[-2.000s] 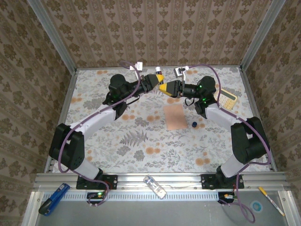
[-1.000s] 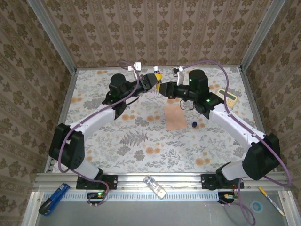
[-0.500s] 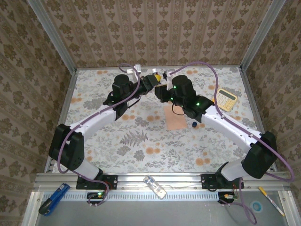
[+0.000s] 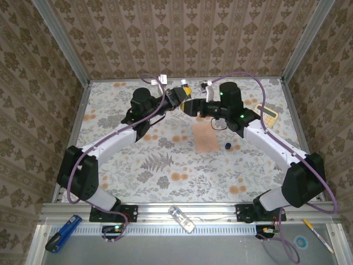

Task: Place the letter into the envelope and seal it

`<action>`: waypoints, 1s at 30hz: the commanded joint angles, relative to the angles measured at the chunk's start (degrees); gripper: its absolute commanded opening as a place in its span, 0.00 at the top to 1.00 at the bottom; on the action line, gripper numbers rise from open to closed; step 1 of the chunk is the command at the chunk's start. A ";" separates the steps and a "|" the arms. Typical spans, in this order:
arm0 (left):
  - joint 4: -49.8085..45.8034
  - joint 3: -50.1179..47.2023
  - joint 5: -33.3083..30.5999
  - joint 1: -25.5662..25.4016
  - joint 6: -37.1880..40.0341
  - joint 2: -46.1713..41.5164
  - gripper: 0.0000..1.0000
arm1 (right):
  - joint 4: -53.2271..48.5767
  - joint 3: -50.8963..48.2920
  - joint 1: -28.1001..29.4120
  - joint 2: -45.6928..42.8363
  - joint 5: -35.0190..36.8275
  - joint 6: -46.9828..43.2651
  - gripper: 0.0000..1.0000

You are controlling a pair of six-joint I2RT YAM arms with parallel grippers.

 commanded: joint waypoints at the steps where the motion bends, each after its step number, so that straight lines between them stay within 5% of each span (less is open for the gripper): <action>1: 4.92 -0.89 4.70 1.38 -1.41 -1.03 1.00 | 20.34 -6.87 -5.73 -4.60 -20.10 15.35 0.31; 9: 13.23 -0.60 9.34 1.48 -5.41 1.83 1.00 | 29.77 -10.26 -9.57 -4.69 -24.96 21.82 0.28; 17: 16.08 -0.51 10.43 1.04 -6.95 2.87 1.00 | 45.62 -9.53 -9.38 2.22 -25.35 32.19 0.37; 30: 16.19 -0.57 10.24 1.06 -6.93 2.76 1.00 | 45.65 -6.65 -6.66 5.18 -24.20 32.19 0.48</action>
